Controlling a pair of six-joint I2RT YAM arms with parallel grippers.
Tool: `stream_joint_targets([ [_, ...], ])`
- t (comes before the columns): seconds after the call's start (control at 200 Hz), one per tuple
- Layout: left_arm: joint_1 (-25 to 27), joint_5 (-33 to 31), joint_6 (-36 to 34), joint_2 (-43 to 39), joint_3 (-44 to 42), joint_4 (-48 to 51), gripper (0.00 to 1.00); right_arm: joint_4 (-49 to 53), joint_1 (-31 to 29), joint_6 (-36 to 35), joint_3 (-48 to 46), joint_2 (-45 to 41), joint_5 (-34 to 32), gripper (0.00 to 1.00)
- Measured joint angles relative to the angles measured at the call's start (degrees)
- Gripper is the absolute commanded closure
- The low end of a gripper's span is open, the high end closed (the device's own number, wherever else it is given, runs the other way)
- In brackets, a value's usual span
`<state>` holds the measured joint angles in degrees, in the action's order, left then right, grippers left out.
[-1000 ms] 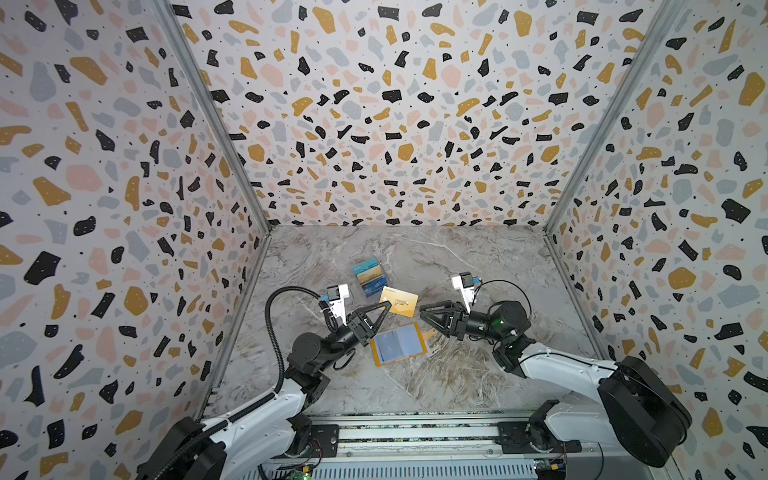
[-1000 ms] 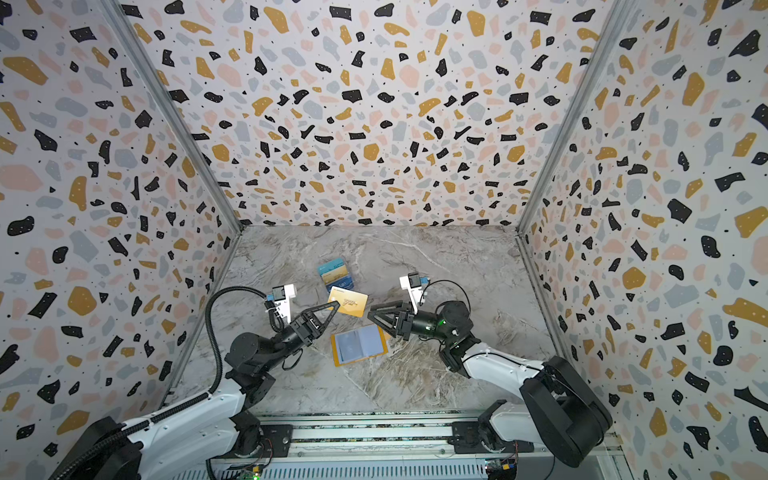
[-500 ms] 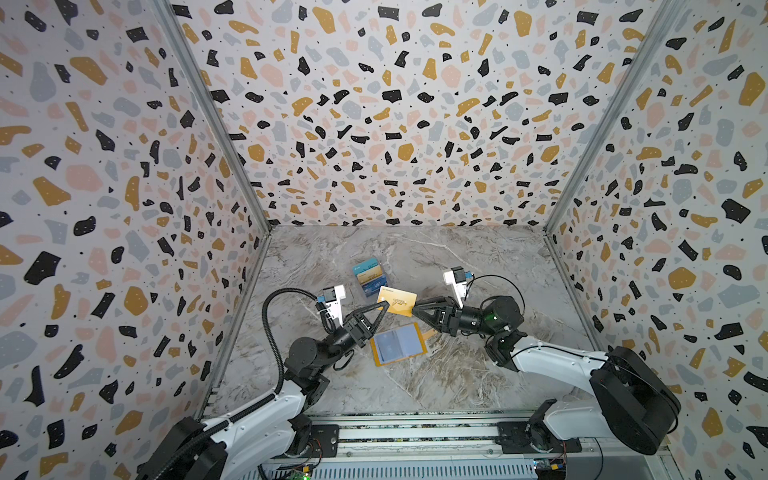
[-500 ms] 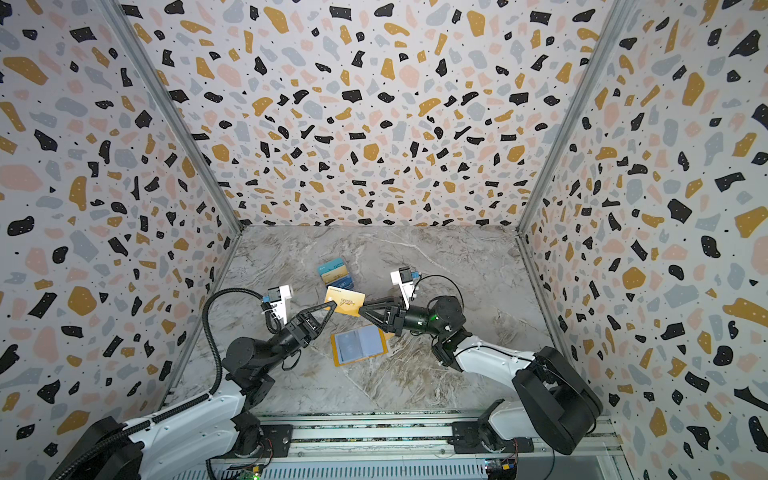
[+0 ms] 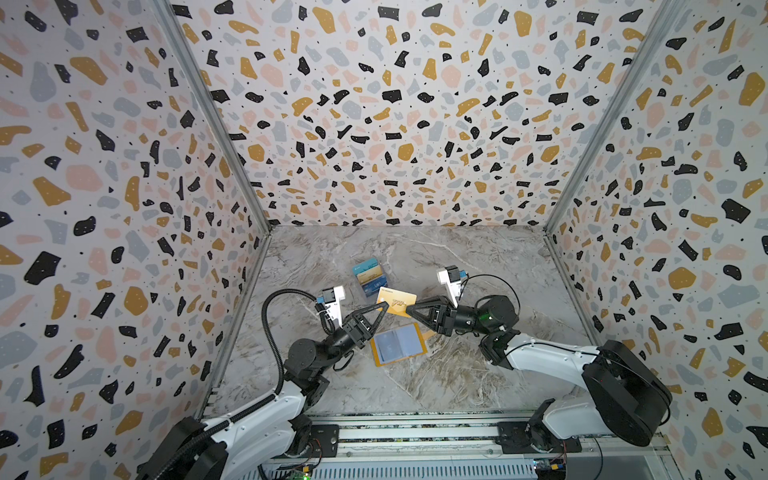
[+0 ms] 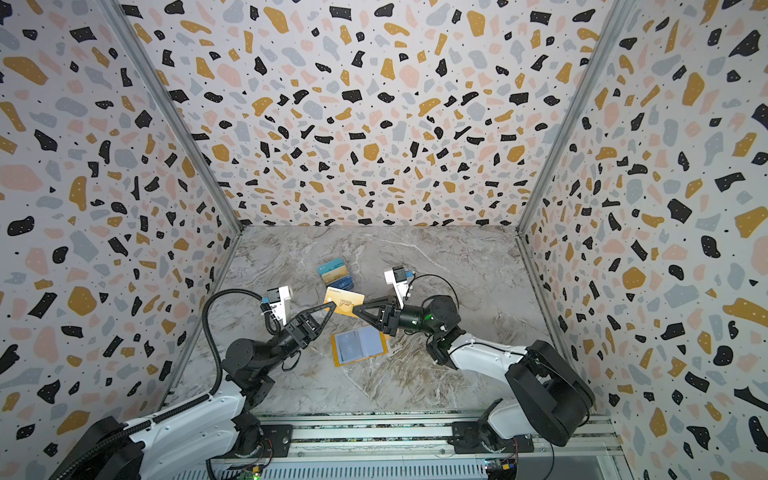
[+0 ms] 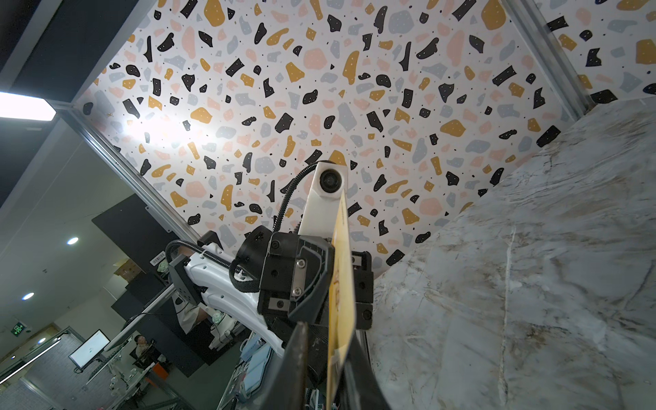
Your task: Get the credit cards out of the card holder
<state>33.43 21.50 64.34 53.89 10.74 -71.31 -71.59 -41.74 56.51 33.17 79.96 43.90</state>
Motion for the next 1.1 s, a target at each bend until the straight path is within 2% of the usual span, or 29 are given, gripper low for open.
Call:
stream_joint_targets([
  [0.27, 0.00, 0.02, -0.09, 0.00, 0.00, 0.04, 1.00, 0.00, -0.02, 0.35, 0.00, 0.68, -0.66, 0.99],
  [0.345, 0.00, 0.04, -0.11, 0.00, 0.00, 0.13, 1.00, 0.00, -0.02, 0.46, 0.02, 0.76, -0.74, 1.00],
  [0.586, 0.00, 0.07, -1.73, -1.57, 0.02, 3.50, 0.59, 0.90, -0.02, 0.17, 0.02, 0.76, -0.72, 1.00],
  [0.716, -0.11, 0.07, -5.38, -5.38, 1.22, 12.24, 0.50, 3.23, 0.00, -0.81, 0.02, 0.44, -0.72, 1.00],
  [0.911, -0.98, 0.09, -14.03, -10.62, 7.30, 30.71, 0.48, 9.90, 1.36, -4.44, 0.02, -2.23, 1.16, 1.00],
  [1.096, -1.22, 0.57, -24.44, -11.32, 15.45, 49.35, 0.46, 20.04, 3.76, -11.78, 0.13, -7.15, 5.49, 1.00],
])
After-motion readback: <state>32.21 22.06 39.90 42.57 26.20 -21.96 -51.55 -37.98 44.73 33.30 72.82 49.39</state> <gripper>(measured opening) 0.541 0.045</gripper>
